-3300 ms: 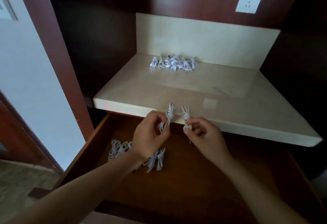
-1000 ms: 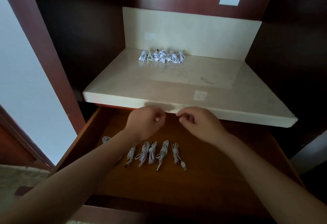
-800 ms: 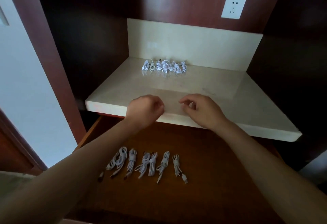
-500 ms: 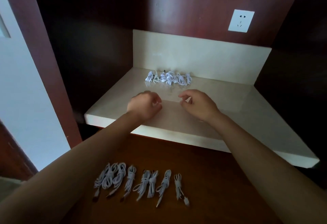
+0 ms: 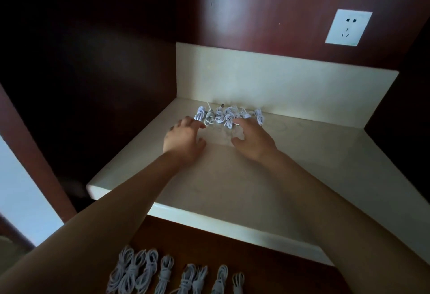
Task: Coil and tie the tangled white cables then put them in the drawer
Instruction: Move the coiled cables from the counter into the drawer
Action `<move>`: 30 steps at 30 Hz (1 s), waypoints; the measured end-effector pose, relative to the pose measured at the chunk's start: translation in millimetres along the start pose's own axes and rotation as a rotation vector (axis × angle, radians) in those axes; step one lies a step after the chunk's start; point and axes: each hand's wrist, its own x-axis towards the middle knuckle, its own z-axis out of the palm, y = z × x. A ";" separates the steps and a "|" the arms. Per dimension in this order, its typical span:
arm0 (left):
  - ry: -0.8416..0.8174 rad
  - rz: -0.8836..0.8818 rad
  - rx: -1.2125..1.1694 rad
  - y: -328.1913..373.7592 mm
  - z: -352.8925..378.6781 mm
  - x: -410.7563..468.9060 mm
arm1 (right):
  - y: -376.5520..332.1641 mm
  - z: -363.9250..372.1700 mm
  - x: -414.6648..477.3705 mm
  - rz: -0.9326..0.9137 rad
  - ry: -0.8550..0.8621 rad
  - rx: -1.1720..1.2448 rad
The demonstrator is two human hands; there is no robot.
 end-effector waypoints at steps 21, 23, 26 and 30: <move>-0.104 -0.107 0.120 -16.3 38.7 57.6 | 10.7 45.8 56.9 0.035 0.144 -0.095; -0.022 -0.114 0.076 -16.9 40.1 56.2 | 11.4 47.2 54.5 0.032 0.198 -0.062; 0.062 -0.106 0.085 -17.9 42.5 55.1 | 13.7 49.3 51.8 -0.007 0.240 -0.052; 0.139 -0.103 0.019 -18.5 38.7 53.2 | 13.8 50.6 46.3 -0.044 0.263 0.007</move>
